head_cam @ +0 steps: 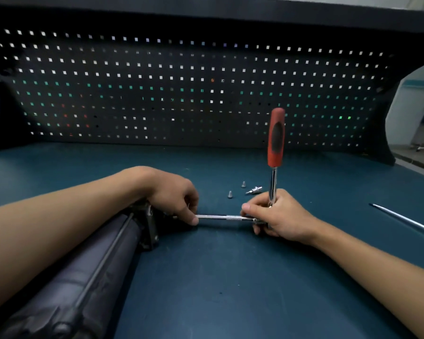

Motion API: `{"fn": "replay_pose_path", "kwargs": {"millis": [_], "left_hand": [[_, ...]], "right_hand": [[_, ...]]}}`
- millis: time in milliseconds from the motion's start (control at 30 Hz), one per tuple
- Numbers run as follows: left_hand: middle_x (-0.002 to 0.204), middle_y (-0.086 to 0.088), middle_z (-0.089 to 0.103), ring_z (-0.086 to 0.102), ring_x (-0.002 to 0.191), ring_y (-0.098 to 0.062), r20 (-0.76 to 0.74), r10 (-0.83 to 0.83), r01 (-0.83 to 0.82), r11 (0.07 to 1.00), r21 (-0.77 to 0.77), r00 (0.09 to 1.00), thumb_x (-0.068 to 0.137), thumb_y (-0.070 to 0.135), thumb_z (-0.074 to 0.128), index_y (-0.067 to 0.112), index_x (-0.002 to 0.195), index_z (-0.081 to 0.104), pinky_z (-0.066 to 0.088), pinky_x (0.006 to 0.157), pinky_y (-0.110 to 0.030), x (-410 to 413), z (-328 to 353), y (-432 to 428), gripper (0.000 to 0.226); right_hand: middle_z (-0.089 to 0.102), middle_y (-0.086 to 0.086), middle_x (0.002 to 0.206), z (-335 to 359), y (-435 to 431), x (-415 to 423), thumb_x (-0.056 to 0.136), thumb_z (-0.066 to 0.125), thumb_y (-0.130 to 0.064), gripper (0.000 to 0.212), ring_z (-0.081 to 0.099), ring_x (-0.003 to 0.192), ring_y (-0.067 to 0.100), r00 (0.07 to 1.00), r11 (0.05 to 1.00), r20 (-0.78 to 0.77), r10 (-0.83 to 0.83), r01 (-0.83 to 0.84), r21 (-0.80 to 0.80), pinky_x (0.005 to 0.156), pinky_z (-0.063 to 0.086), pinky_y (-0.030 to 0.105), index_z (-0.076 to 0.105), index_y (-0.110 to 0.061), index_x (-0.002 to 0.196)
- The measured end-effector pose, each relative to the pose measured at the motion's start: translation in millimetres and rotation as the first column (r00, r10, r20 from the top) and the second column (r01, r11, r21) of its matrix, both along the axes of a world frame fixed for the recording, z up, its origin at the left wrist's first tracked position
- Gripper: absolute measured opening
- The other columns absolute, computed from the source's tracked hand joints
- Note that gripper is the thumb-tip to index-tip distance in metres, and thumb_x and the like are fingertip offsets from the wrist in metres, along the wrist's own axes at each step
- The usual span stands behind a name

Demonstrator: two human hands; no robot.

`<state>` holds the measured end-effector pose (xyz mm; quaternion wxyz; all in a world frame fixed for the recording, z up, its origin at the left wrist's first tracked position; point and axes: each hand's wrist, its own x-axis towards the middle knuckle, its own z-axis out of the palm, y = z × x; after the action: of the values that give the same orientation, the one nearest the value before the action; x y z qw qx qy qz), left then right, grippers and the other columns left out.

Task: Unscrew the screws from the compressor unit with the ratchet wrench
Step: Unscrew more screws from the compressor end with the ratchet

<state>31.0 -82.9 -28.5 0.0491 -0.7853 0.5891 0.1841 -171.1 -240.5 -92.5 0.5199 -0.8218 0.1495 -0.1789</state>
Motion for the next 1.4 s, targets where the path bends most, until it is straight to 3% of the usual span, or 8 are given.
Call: {"fn": "replay_pose_path", "kwargs": {"millis": [300,567,733,900,967,1067,1167,1400], "left_hand": [[0.089,0.004,0.073,0.062,0.073,-0.012,-0.030,-0.044,0.044,0.999,0.026,0.999,0.091,0.036,0.070,0.025,0.100,0.070,0.047,0.067,-0.022,7.3,0.2,0.1,0.014],[0.090,0.004,0.073,0.064,0.078,-0.013,0.005,-0.017,0.017,1.000,-0.006,1.000,0.091,0.038,0.070,0.020,0.095,0.073,0.049,0.070,-0.024,7.1,-0.5,3.3,0.018],[0.094,-0.001,0.074,0.069,0.087,-0.025,-0.001,-0.045,0.045,0.999,-0.023,0.999,0.092,0.031,0.069,0.022,0.099,0.072,0.052,0.074,-0.029,5.7,-1.1,5.3,0.013],[0.074,0.012,0.071,0.060,0.062,0.000,0.035,-0.056,0.058,0.996,-0.071,0.998,0.089,0.029,0.073,0.024,0.087,0.073,0.043,0.056,-0.012,4.6,1.1,3.1,0.005],[0.074,0.012,0.072,0.060,0.061,0.002,0.025,-0.061,0.062,0.995,-0.084,0.998,0.087,0.029,0.075,0.024,0.086,0.074,0.044,0.056,-0.012,6.2,-0.1,3.6,0.005],[0.071,0.013,0.071,0.058,0.058,0.002,0.025,-0.061,0.063,0.994,-0.089,0.998,0.085,0.031,0.077,0.024,0.081,0.073,0.045,0.058,-0.016,9.0,-1.4,4.5,0.008],[0.069,0.014,0.070,0.058,0.058,0.002,0.034,-0.059,0.062,0.994,-0.091,0.998,0.084,0.033,0.078,0.024,0.081,0.073,0.046,0.059,-0.018,9.4,-1.4,3.5,0.010],[0.066,0.018,0.068,0.059,0.059,0.002,0.042,-0.041,0.044,0.995,-0.088,0.998,0.083,0.033,0.078,0.021,0.085,0.075,0.046,0.058,-0.017,9.2,-0.9,3.0,0.013]], "right_hand": [[0.069,-0.023,0.078,-12.7,4.7,5.2,0.093,0.070,-0.025,0.016,0.063,0.078,-0.001,0.993,0.876,0.112,-0.030,0.080,-0.475,0.070,0.042,0.007,0.072,-0.034,0.080],[0.069,-0.006,0.077,-15.6,3.6,10.3,0.087,0.075,-0.026,0.010,0.062,0.075,0.010,0.951,0.756,0.310,0.008,0.197,-0.624,0.069,0.043,0.013,0.080,-0.018,0.089],[0.070,-0.009,0.083,-17.2,1.4,10.3,0.084,0.080,-0.019,0.010,0.064,0.081,0.008,0.962,0.806,0.272,-0.013,0.171,-0.567,0.072,0.043,0.012,0.079,-0.020,0.093],[0.069,-0.014,0.070,-8.4,1.2,11.6,0.087,0.077,-0.033,0.009,0.061,0.067,-0.004,0.983,0.872,0.165,-0.075,0.145,-0.467,0.064,0.040,0.008,0.079,-0.026,0.080],[0.065,-0.010,0.059,-5.4,1.7,12.2,0.088,0.071,-0.044,0.031,0.052,0.051,0.005,0.993,0.931,0.077,-0.084,0.106,-0.349,0.052,0.037,0.015,0.075,-0.020,0.070],[0.068,0.007,0.061,0.4,3.1,16.1,0.085,0.064,-0.059,0.057,0.036,0.038,0.014,0.991,0.992,-0.039,-0.127,0.127,-0.016,0.039,0.026,0.020,0.071,-0.002,0.082],[0.067,0.015,0.064,4.6,0.2,19.0,0.089,0.061,-0.056,0.056,0.030,0.031,0.011,0.987,0.977,-0.097,-0.127,0.142,0.160,0.035,0.021,0.014,0.070,-0.001,0.093],[0.064,0.014,0.064,14.0,-8.1,23.1,0.096,0.055,-0.053,0.051,0.025,0.032,0.008,0.961,0.948,-0.271,-0.053,0.134,0.289,0.034,0.017,0.012,0.064,-0.003,0.098]]}}
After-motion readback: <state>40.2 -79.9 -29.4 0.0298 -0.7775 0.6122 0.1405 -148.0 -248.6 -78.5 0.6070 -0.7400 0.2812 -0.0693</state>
